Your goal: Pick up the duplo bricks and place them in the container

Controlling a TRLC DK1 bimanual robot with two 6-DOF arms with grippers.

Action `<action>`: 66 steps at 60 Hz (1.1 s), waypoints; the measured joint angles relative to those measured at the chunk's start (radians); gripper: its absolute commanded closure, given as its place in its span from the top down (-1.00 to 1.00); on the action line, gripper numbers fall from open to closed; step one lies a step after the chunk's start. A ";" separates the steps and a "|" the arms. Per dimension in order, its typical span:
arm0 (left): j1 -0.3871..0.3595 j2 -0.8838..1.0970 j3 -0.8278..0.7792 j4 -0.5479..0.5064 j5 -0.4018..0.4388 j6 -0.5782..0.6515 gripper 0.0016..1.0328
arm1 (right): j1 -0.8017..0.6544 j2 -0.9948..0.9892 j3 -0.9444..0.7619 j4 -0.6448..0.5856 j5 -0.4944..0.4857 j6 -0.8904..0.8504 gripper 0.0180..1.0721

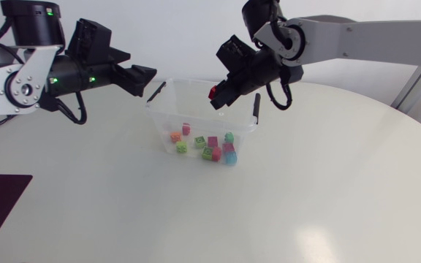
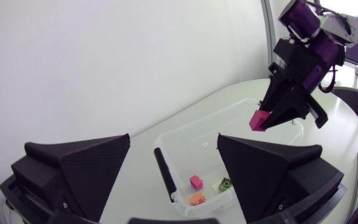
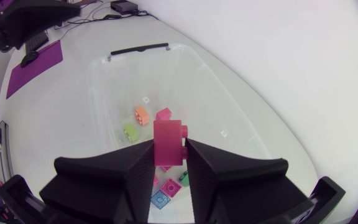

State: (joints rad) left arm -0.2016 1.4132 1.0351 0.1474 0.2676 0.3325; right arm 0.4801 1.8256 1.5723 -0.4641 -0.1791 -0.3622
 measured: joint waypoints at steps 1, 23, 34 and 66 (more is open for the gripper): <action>0.003 -0.011 -0.008 0.000 -0.004 0.000 0.91 | -0.002 0.011 0.007 0.001 0.000 0.000 -0.47; 0.085 -0.366 -0.269 -0.088 -0.040 0.046 0.91 | -0.010 0.196 0.156 0.000 0.027 0.019 0.66; 0.164 -0.545 -0.406 -0.078 -0.041 0.052 0.91 | -0.001 0.063 0.008 0.060 0.103 0.019 0.71; 0.311 -1.163 -0.765 -0.142 -0.042 0.041 0.91 | -0.093 -1.125 -0.912 0.262 0.472 0.045 0.72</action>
State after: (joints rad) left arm 0.1097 0.2504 0.2703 0.0059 0.2260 0.3737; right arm 0.3866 0.7002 0.6601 -0.2016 0.2928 -0.3172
